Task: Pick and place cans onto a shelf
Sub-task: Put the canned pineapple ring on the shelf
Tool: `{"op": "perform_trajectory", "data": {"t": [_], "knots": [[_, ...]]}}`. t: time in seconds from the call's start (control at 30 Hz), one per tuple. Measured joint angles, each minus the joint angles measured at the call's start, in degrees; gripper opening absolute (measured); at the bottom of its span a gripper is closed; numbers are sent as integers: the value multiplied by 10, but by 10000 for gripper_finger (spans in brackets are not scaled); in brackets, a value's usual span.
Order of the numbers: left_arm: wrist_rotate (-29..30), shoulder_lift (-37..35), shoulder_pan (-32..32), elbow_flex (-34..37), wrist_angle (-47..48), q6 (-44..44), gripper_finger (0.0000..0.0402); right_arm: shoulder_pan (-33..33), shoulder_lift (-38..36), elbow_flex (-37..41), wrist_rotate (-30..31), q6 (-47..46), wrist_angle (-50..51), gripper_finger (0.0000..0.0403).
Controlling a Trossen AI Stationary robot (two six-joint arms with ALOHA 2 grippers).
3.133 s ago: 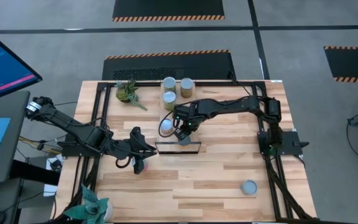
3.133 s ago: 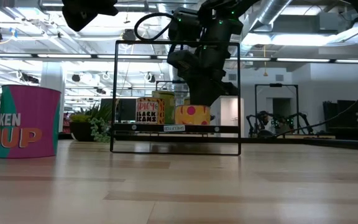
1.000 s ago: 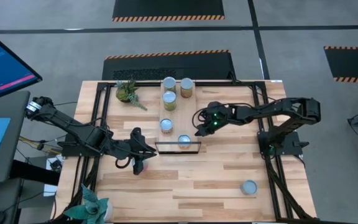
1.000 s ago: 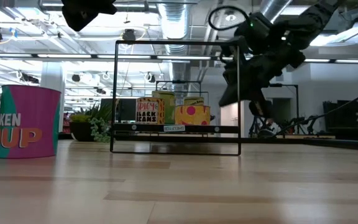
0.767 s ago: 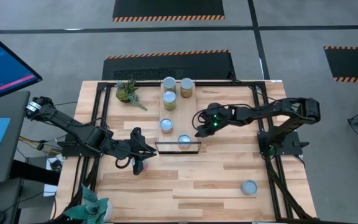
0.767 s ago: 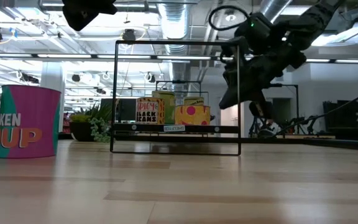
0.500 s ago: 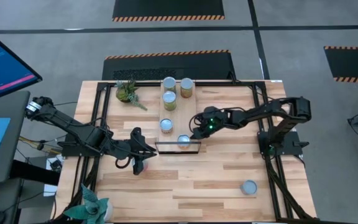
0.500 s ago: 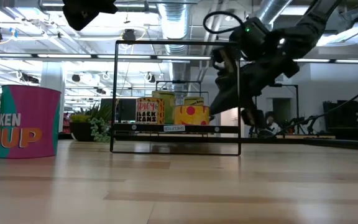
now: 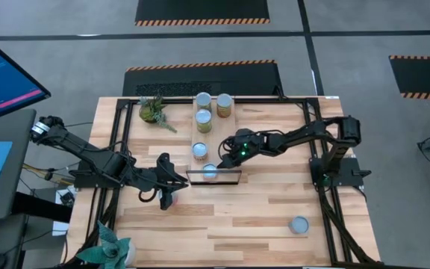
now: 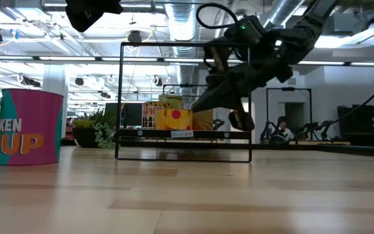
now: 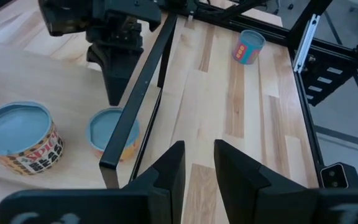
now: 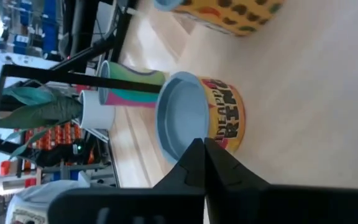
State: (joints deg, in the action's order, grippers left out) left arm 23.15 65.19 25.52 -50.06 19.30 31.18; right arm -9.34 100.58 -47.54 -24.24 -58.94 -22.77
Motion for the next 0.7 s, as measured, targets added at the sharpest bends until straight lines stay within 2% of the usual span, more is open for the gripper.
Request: {"op": "perform_trajectory", "data": {"t": [0.17,0.43,0.7], "knots": [[-1,0,0,0,0,4,73,0,20,-31,-10,9,-2,5],[-9,0,0,0,2,12,73,-17,1,-37,-16,29,2,12],[-9,0,0,0,3,9,73,-25,-50,-37,-26,159,113,7]]}}
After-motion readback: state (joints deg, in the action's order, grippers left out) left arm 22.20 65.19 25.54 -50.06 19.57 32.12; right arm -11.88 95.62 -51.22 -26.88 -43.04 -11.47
